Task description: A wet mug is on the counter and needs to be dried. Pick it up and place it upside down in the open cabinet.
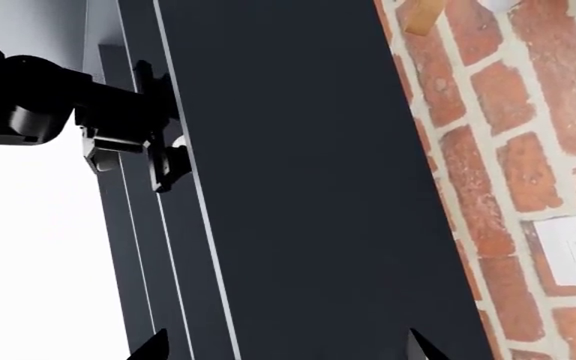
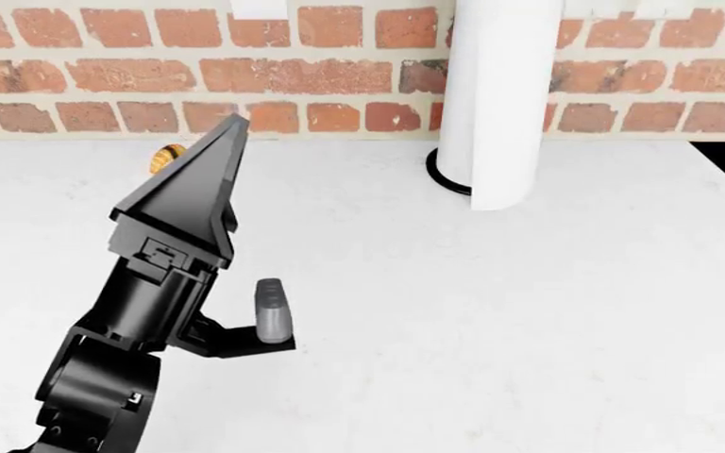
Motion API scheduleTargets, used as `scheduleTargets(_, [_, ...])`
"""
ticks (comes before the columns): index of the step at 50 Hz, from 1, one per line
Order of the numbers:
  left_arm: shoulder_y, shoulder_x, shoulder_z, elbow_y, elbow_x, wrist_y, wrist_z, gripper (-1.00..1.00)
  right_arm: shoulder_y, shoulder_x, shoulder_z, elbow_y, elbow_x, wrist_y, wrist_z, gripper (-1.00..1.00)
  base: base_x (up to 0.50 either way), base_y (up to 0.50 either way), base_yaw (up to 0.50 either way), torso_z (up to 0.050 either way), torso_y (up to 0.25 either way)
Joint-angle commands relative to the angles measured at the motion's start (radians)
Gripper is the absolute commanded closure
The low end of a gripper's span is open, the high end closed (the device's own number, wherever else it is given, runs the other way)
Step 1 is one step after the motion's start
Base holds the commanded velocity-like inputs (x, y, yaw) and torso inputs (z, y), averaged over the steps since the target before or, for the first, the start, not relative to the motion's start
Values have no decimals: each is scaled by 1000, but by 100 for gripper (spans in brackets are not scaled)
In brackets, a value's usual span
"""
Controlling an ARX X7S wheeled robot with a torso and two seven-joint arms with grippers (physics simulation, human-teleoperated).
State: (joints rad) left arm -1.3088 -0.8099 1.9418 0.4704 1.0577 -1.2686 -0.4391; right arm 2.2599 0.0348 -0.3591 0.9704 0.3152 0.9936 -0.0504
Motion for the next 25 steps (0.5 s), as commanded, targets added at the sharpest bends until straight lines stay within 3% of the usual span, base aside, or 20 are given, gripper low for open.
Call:
scheduleTargets(1, [15,3,-11,-5,0,5,-7,-100,-72,15,-48,-22,77,72,0,100,0,0,-3,0,0])
scheduleTargets(4, [15,2,-12,-4,3,6,-4,-100,-72,17,-43,-29,86,90,3,100,0,-1,-1,0,0])
scheduleTargets(5, [14,1,-11,-3,5,6,-2,-100,-72,18,-41,-36,90,98,5,-100,0,0,-3,0,0])
scheduleTargets(25, [26,2,-24,-8,13,13,3,-100,-65,37,-16,-66,127,142,20,-100,0,0,0,0,0])
